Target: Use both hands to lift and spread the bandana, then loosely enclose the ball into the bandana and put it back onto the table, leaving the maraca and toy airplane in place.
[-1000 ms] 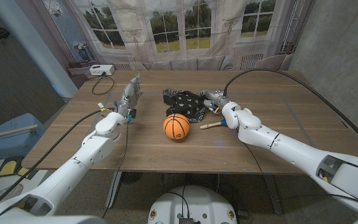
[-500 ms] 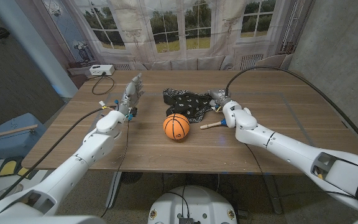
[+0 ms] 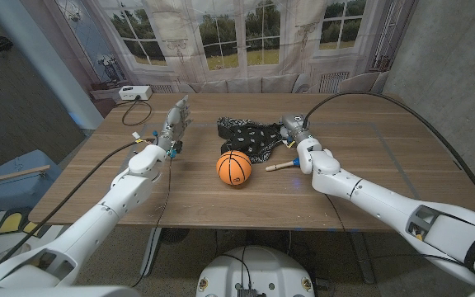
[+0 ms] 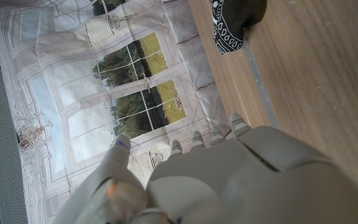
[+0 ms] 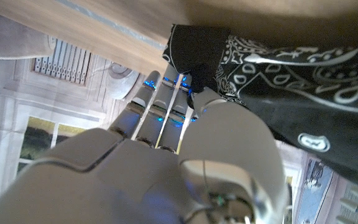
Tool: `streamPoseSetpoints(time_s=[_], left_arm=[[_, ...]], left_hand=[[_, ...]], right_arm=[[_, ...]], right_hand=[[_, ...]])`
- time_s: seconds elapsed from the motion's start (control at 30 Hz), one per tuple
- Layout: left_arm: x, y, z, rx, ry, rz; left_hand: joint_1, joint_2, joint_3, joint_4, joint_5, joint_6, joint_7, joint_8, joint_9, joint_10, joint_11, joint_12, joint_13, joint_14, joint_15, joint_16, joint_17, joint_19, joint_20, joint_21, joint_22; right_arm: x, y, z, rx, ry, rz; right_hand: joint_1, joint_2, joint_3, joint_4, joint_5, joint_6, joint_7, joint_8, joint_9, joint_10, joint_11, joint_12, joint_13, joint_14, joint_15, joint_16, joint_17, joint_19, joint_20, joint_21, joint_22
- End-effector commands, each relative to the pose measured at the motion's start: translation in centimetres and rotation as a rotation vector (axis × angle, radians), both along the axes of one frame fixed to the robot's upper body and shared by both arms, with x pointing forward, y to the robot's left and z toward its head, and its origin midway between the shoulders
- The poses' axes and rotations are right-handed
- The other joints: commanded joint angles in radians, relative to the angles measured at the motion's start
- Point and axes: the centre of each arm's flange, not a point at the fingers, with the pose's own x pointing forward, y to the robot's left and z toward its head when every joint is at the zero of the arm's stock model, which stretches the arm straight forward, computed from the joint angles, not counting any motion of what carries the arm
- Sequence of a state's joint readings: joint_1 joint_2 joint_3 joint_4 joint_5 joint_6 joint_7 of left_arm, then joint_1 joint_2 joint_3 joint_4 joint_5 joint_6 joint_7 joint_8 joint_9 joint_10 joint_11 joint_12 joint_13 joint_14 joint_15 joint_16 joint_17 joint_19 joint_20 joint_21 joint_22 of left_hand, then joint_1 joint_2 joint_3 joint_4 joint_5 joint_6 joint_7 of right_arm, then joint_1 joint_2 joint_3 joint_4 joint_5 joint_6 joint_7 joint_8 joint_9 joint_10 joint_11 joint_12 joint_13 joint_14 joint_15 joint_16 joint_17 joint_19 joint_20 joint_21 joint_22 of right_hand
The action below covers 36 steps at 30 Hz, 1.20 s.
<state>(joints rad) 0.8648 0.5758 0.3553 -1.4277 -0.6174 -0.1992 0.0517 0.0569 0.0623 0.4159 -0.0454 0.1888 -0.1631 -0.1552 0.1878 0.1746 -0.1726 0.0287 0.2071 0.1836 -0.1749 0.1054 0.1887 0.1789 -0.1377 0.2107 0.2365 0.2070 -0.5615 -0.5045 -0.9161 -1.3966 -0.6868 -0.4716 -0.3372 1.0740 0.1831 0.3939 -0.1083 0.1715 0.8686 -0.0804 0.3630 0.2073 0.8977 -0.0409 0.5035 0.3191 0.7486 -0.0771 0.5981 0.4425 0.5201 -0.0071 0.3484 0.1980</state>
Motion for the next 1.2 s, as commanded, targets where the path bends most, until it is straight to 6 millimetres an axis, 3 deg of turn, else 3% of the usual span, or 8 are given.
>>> streamPoseSetpoints(time_s=[0.03, 0.23, 0.6, 0.9, 1.2], left_arm=[[0.4, -0.3, 0.1, 0.027, 0.024, 0.019], [0.5, -0.7, 0.6, 0.091, 0.029, 0.052], [-0.7, -0.8, 1.7, 0.2, 0.032, 0.149], [-1.7, -1.0, 2.2, 0.245, 0.025, 0.192], [-2.2, -1.3, 2.2, 0.243, 0.013, 0.186]], left_hand=[[-0.009, 0.002, 0.003, 0.003, 0.005, -0.017, -0.001, -0.008, 0.002, -0.023, 0.0, -0.003, 0.005, -0.011, 0.003, 0.001, 0.003, 0.007, 0.001, 0.005, 0.001], [0.039, 0.009, 0.023, -0.029, 0.001, -0.064, 0.003, -0.012, 0.003, -0.053, -0.006, -0.011, 0.006, -0.031, 0.005, -0.007, 0.001, 0.0, -0.004, -0.001, -0.002], [0.115, 0.007, 0.049, -0.087, -0.007, -0.11, -0.003, -0.006, 0.006, -0.102, 0.011, -0.017, 0.01, -0.071, 0.019, -0.012, 0.002, -0.028, -0.004, -0.013, -0.002], [0.146, 0.006, 0.059, -0.107, -0.009, -0.107, -0.018, 0.003, 0.008, -0.118, 0.025, -0.015, 0.011, -0.088, 0.028, -0.011, 0.003, -0.037, 0.0, -0.016, -0.001], [0.163, 0.005, 0.064, -0.115, -0.009, -0.096, -0.006, 0.009, 0.008, -0.12, 0.027, -0.012, 0.012, -0.091, 0.032, -0.009, 0.003, -0.038, 0.001, -0.015, 0.0]], right_arm=[[-2.8, -1.6, 2.1, 0.193, -0.336, 0.073], [-4.4, -1.6, 4.2, 0.181, -0.455, 0.083], [-5.3, -1.4, 6.7, 0.211, -0.6, 0.09], [-7.1, -1.3, 9.4, 0.246, -0.78, 0.104], [-8.6, -1.1, 11.9, 0.217, -0.906, 0.112]], right_hand=[[0.005, 0.011, 0.01, 0.01, 0.008, 0.014, 0.002, 0.007, 0.005, 0.017, -0.015, 0.015, 0.012, -0.012, -0.128, -0.017, 0.0, 0.001, 0.005, 0.004, 0.005], [0.003, 0.007, 0.015, 0.014, 0.009, 0.031, 0.007, 0.015, 0.01, 0.03, -0.017, 0.031, 0.024, -0.011, -0.129, -0.028, 0.0, 0.001, 0.01, 0.007, 0.005], [0.0, 0.0, 0.023, 0.015, 0.012, 0.047, 0.012, 0.03, 0.024, 0.048, -0.021, 0.059, 0.045, -0.005, -0.132, -0.045, 0.002, -0.003, 0.015, 0.011, 0.004], [0.0, -0.006, 0.029, 0.012, 0.014, 0.059, 0.023, 0.041, 0.033, 0.062, -0.015, 0.078, 0.058, 0.003, -0.134, -0.057, 0.001, -0.005, 0.017, 0.014, 0.003], [-0.001, -0.01, 0.032, 0.008, 0.016, 0.063, 0.02, 0.048, 0.041, 0.069, -0.027, 0.093, 0.07, 0.005, -0.135, -0.068, 0.0, -0.01, 0.013, 0.015, 0.002]])
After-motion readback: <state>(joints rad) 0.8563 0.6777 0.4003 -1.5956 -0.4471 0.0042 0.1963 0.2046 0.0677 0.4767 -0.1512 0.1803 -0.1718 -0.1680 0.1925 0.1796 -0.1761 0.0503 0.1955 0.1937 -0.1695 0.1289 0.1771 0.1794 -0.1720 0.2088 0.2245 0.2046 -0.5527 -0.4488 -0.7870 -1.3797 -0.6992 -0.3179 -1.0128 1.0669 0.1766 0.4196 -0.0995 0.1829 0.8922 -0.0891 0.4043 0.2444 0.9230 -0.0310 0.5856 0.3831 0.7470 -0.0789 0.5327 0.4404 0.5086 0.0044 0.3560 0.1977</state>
